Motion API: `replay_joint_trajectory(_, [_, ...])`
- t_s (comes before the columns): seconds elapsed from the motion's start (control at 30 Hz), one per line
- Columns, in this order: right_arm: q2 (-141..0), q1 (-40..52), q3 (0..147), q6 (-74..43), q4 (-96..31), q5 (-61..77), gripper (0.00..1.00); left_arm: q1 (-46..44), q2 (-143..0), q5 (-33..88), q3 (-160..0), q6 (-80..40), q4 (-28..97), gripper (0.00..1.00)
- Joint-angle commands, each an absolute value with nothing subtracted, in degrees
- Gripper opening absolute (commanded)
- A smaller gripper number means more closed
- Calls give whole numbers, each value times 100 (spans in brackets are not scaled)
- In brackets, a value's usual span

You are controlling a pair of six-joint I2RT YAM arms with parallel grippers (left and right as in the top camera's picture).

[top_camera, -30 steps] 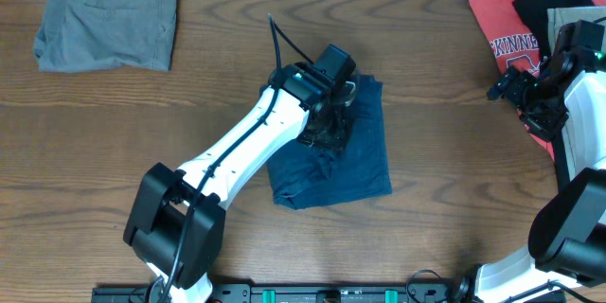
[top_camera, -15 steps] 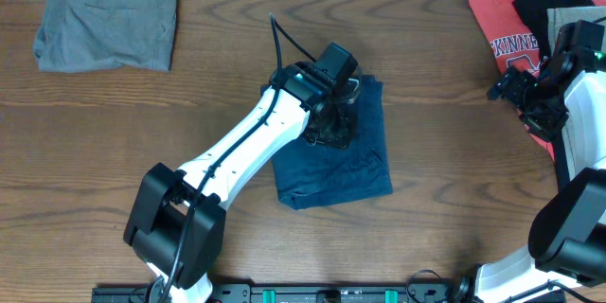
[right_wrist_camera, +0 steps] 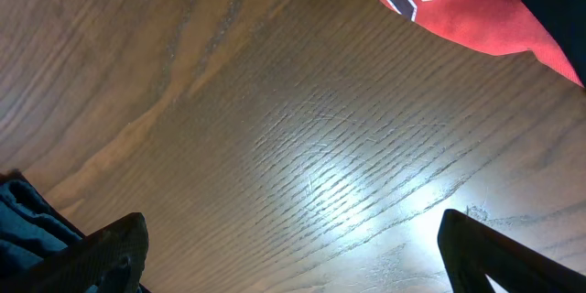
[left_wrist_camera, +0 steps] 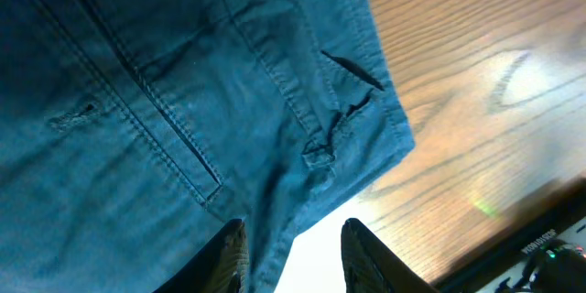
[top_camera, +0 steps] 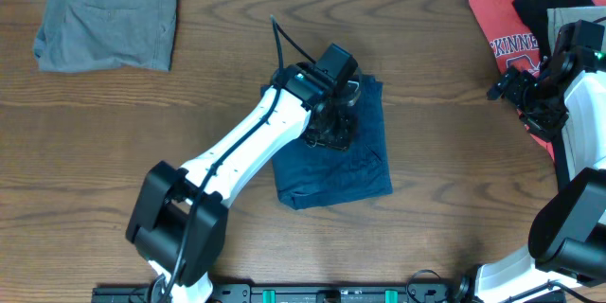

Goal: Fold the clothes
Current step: 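Press and adjust the folded shorts' top edge with the left gripper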

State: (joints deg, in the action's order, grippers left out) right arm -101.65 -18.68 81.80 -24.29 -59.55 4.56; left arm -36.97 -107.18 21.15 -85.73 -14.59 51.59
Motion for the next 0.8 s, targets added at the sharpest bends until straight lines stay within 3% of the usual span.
replay_joint_trajectory(0.0, [-10189,-1870,8221,-2370,-5961,471,99,-3712,-11161,2187,-8532,-1680,5175,34])
replay_joint_trajectory(0.3, [-10189,-1870,8221,-2370,-5961,471,99,-3719,-12038,2947,-8532,-1852,4998,27])
replay_joint_trajectory(0.43, [-10189,-1870,8221,-2370,-5961,471,99,-3828,-12121,3048,-8532,-1855,4936,13])
replay_joint_trajectory(0.53, [-10189,-1870,8221,-2370,-5961,471,99,-3942,-12044,3138,-8552,-1855,4936,9])
replay_joint_trajectory(0.77, [-10189,-1870,8221,-2370,-5961,471,99,-4134,-11465,3559,-8696,-1852,5002,8])
